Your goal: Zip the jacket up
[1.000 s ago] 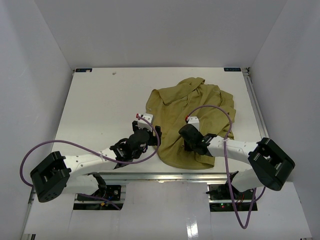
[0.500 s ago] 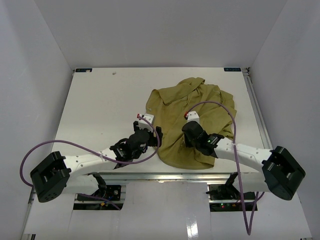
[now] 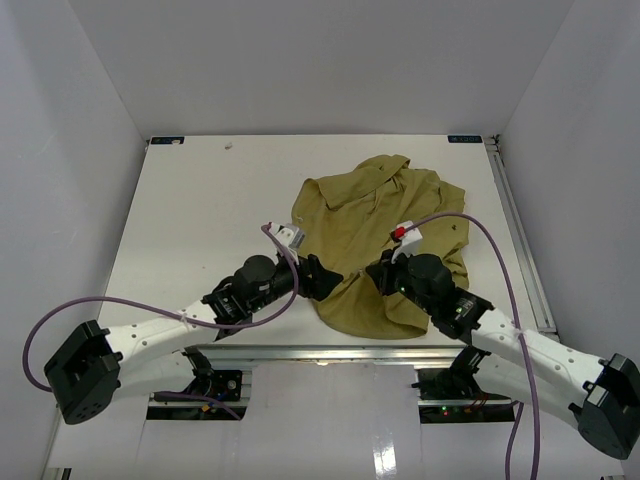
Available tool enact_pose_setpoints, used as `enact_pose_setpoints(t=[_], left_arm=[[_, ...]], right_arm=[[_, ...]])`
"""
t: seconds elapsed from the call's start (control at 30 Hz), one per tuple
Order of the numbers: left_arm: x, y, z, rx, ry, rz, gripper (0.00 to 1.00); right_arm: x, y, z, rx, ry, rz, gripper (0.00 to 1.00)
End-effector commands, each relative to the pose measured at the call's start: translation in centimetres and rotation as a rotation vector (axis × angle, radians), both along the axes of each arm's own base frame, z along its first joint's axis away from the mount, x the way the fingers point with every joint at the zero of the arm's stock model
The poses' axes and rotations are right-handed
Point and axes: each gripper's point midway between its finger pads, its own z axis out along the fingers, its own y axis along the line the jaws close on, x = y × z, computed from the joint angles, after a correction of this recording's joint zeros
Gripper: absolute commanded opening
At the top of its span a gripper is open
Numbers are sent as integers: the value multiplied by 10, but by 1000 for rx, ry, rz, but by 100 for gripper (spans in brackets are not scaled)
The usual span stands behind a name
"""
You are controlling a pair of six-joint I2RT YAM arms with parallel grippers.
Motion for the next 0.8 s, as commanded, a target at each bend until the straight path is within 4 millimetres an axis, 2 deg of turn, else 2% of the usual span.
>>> enact_pose_setpoints(t=[0.0, 0.17, 0.37, 0.5, 0.57, 0.77], left_arm=[[-21, -25, 20, -82, 14, -188, 83], [-46, -40, 22, -112, -25, -373, 81], [-32, -40, 22, -104, 1, -307, 79], [-35, -55, 12, -88, 79, -371, 77], [-37, -62, -1, -76, 131, -395, 76], [-33, -73, -14, -49, 189, -409, 70]], right_arm=[[-15, 10, 9, 146, -20, 67, 8], [-31, 8, 6, 237, -57, 120, 8], [-48, 6, -2, 300, -80, 179, 8], [-58, 7, 6, 351, -128, 232, 8], [-60, 7, 9, 358, -148, 244, 8], [-62, 3, 13, 368, -183, 248, 8]])
